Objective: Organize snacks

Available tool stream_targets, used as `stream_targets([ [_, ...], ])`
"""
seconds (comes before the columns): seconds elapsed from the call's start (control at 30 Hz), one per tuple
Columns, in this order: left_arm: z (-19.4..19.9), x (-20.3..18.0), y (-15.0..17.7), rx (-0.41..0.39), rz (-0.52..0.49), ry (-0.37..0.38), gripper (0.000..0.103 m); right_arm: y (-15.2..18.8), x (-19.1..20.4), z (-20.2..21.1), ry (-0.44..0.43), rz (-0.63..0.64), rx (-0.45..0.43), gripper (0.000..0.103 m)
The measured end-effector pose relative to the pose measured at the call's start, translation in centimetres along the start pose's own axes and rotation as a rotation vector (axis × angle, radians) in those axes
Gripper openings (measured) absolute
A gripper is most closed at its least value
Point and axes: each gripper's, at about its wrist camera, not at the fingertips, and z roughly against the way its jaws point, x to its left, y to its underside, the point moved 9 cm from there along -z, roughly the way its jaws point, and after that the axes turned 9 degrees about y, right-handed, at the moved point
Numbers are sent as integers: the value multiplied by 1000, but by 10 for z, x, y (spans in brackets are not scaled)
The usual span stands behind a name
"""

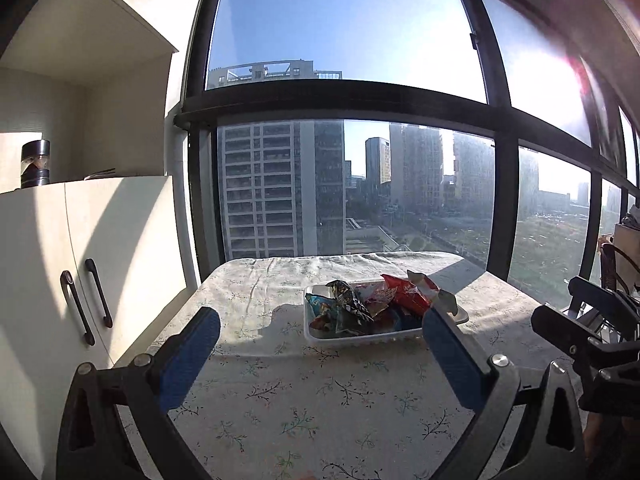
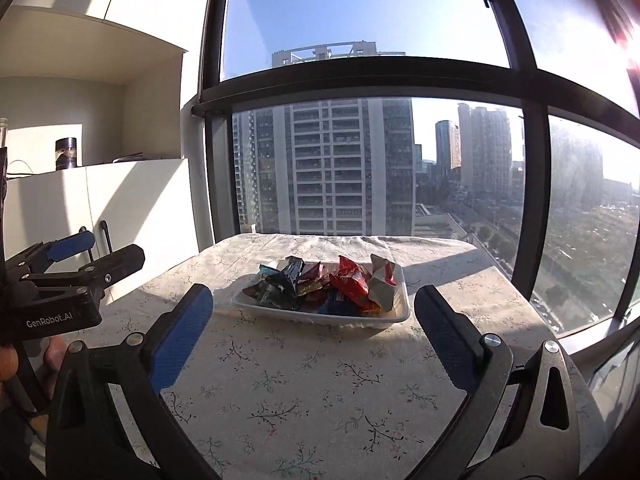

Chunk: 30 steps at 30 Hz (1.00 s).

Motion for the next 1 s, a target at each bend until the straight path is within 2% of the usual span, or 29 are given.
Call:
stream_targets([
  [0.23, 45, -7, 19, 55, 14, -2, 103, 8, 2, 41, 11, -39, 20, 102],
  [0.4, 68, -4, 31, 82, 3, -89, 103, 15, 11, 74, 37, -4, 44, 102],
  [0.6, 87, -9, 32, 123, 66, -120, 103, 22, 23, 120, 75, 74, 52, 102],
  [0.67, 95, -16, 29, 99, 38, -131, 103, 24, 22, 134, 85, 77, 57, 102],
  [0.77, 104, -20, 29, 87, 35, -188, 103, 23, 18, 154, 102, 74, 41, 102],
  [1.0, 96, -23, 47, 165, 89, -162, 103, 16, 6, 174, 136, 39, 11, 102],
])
